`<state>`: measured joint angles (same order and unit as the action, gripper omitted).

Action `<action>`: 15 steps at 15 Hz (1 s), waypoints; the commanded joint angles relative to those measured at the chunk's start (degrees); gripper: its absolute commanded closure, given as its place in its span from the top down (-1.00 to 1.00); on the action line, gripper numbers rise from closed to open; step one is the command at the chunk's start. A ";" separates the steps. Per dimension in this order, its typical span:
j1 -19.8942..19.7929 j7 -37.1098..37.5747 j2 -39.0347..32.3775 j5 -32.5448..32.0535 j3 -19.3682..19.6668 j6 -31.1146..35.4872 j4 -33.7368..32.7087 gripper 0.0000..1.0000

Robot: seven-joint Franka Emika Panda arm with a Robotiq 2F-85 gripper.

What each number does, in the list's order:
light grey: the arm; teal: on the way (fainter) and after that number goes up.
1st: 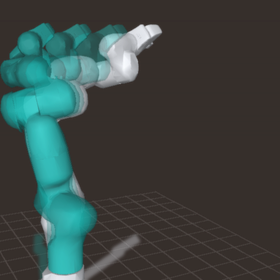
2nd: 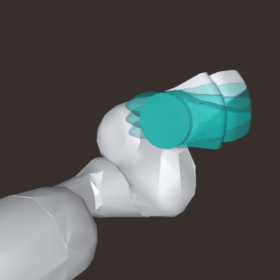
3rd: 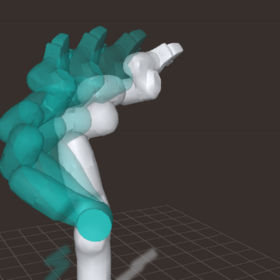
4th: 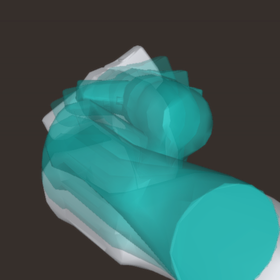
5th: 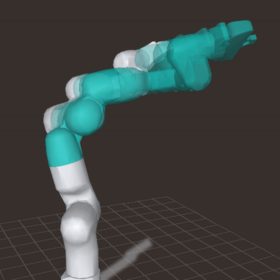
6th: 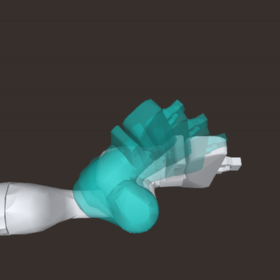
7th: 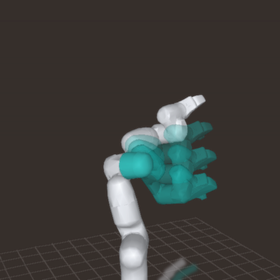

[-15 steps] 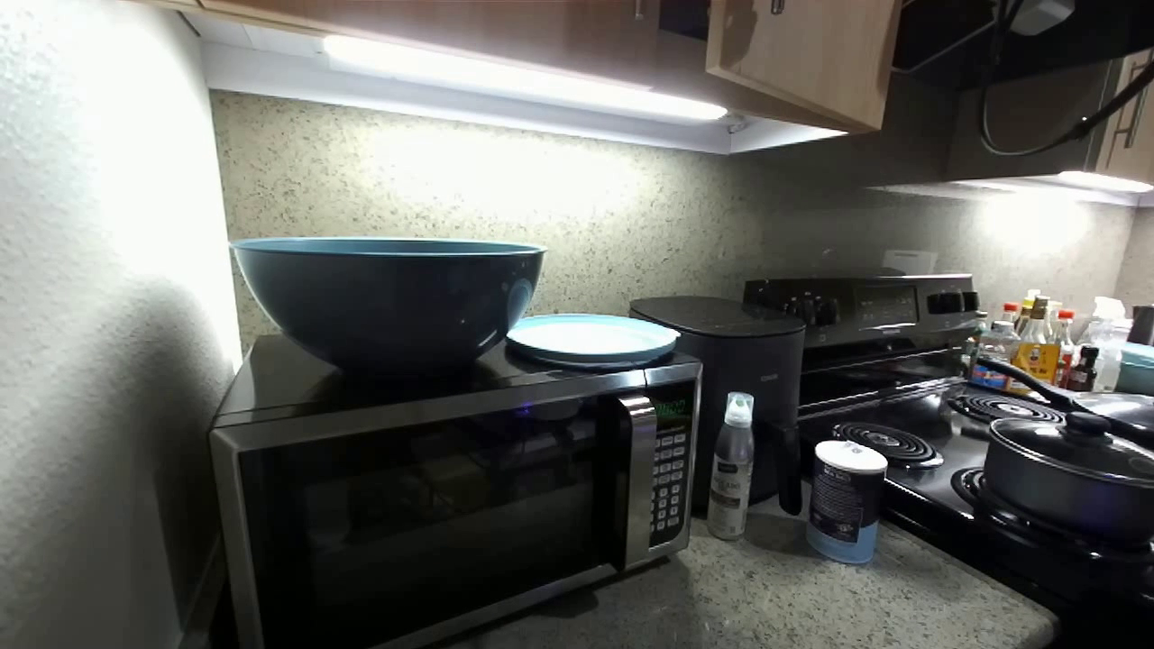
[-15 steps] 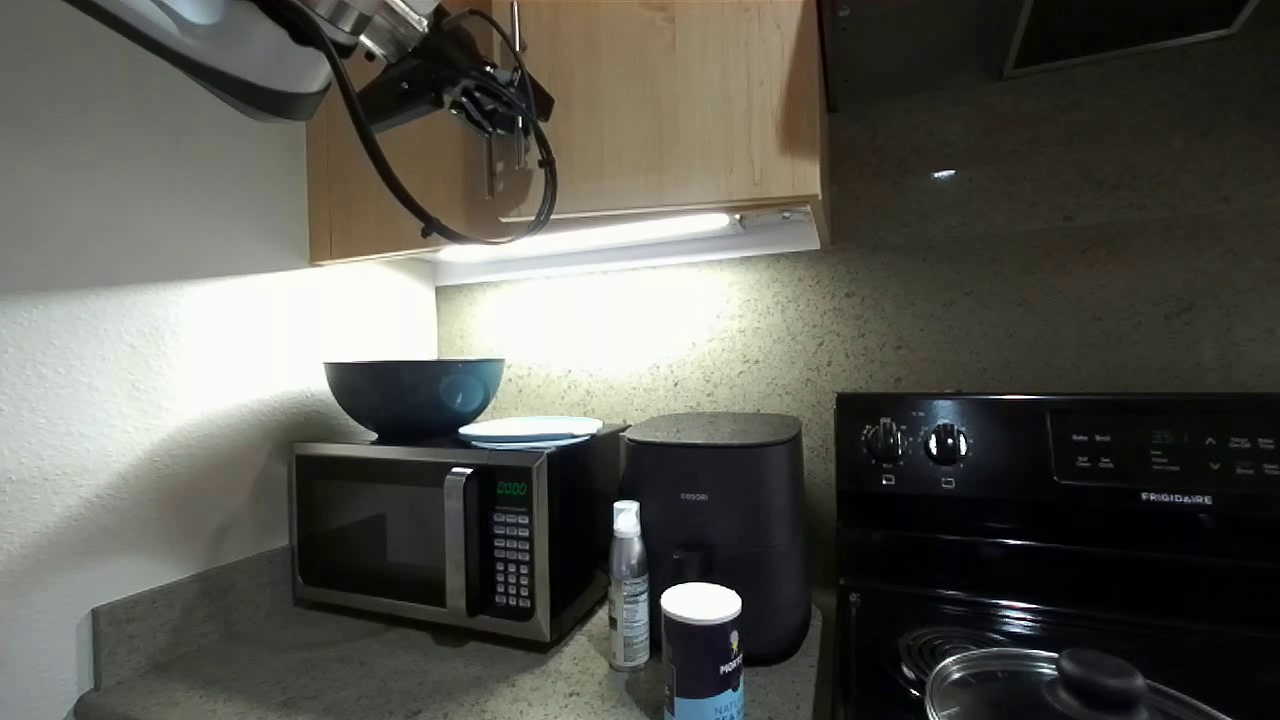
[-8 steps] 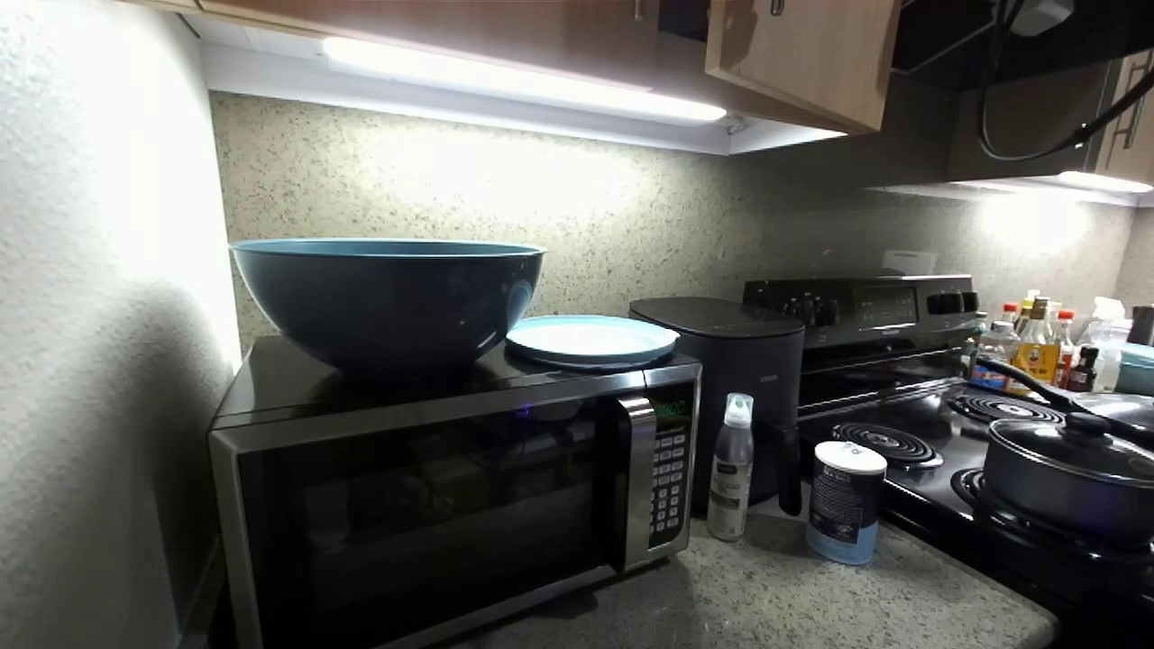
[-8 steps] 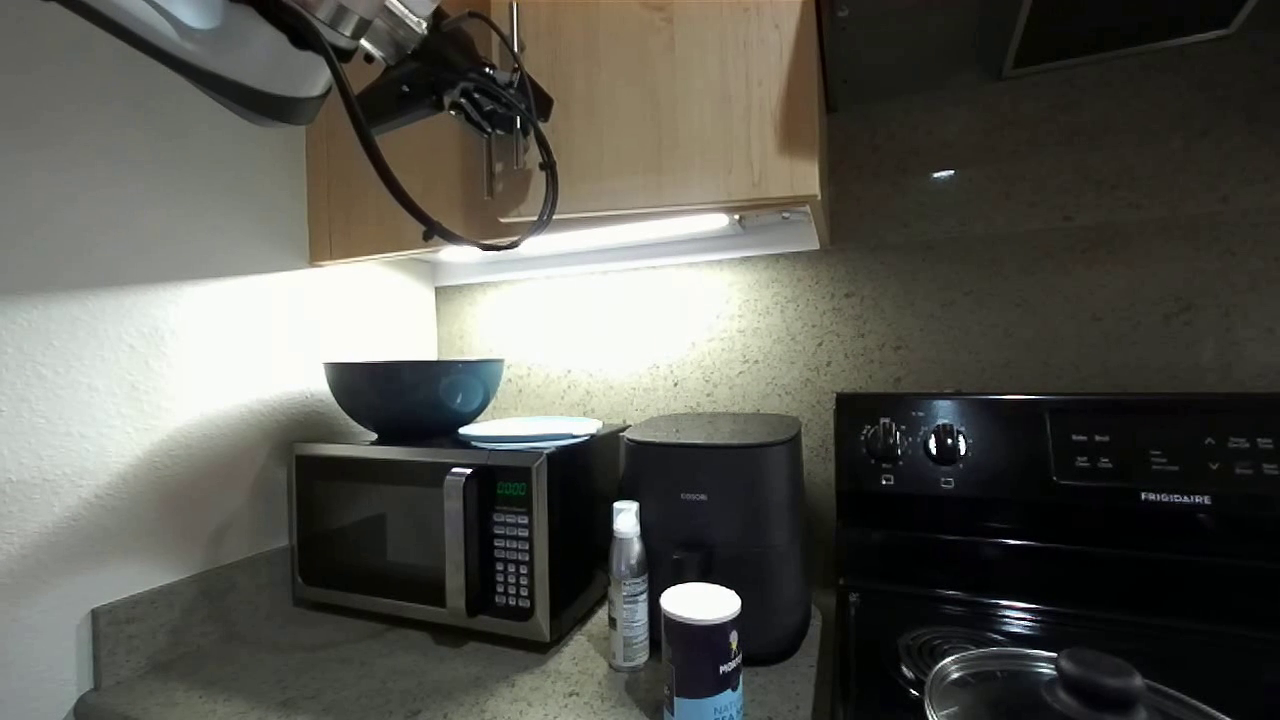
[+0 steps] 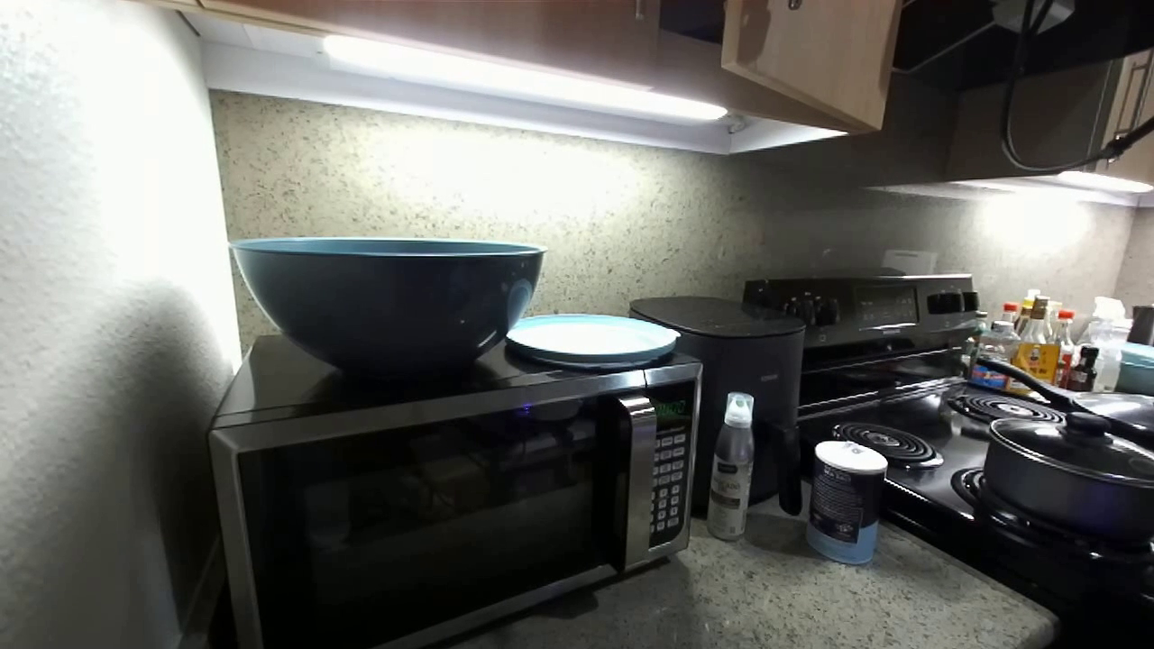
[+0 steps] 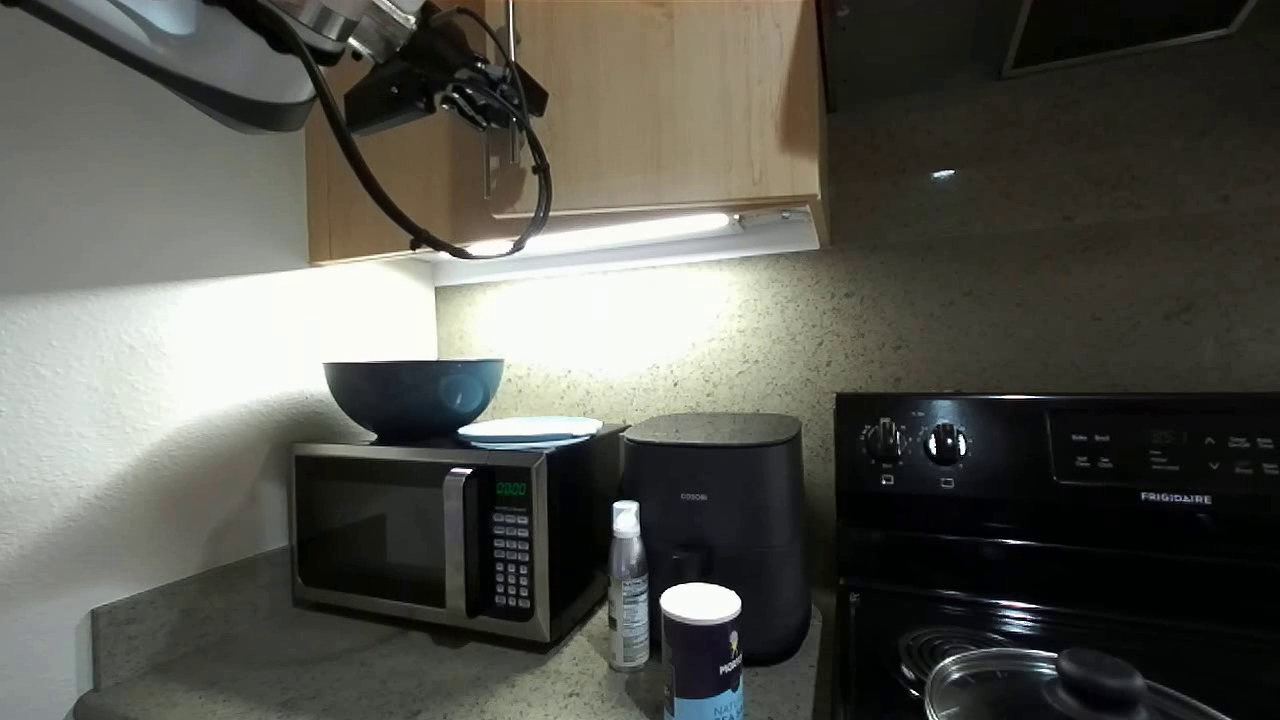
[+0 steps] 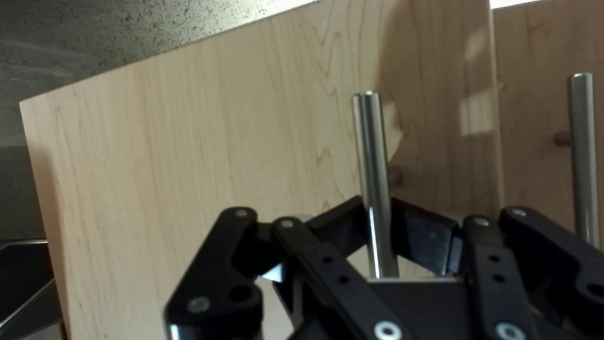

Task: Open the right upper cabinet door.

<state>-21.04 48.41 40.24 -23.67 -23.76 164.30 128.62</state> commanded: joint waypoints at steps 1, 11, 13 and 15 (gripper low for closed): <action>-3.37 3.24 10.56 4.46 -0.45 -2.31 8.74 -0.94; -7.47 -1.18 6.17 8.27 -3.84 5.98 5.40 -0.94; -11.67 2.23 11.19 9.40 -5.00 5.20 8.38 -0.94; -11.27 1.36 14.23 11.67 -4.29 5.89 11.69 -0.94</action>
<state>-28.77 47.45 44.94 -15.73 -28.72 171.66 133.16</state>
